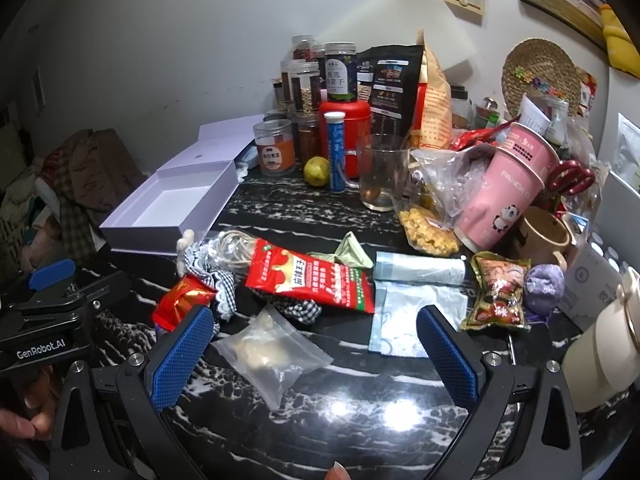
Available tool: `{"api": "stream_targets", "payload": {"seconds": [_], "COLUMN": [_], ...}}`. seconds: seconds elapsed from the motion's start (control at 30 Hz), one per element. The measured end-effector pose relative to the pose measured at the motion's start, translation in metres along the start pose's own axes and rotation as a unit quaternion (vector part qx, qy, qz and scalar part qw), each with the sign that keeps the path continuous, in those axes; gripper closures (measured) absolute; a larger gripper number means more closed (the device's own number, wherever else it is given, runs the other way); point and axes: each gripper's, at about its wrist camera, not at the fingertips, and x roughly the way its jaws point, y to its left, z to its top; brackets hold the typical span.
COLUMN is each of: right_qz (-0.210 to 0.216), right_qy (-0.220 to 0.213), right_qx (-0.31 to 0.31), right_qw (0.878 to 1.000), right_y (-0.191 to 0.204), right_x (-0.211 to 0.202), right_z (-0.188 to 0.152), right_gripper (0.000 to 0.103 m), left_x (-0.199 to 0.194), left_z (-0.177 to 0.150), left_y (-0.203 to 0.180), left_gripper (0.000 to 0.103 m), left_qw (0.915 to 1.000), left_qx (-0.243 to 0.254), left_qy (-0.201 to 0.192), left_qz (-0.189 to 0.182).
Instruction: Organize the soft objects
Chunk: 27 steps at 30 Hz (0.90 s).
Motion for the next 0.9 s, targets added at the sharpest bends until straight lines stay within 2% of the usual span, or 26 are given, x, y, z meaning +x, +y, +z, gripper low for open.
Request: {"api": "stream_targets", "payload": {"seconds": [0.9], "right_qz": [-0.002], "right_qy": [-0.002], "right_qx": [-0.003], "right_qw": [1.000], "right_y": [-0.0074], "right_x": [-0.0020], "right_z": [-0.0043], "right_gripper": [0.000], "left_x": [-0.0069], "left_z": [0.0033], "left_y": [-0.0023], "left_gripper": [0.000], "left_qw": [0.9999], "left_qx": [0.003], "left_qy": [-0.006], "left_qz": [0.016]}}
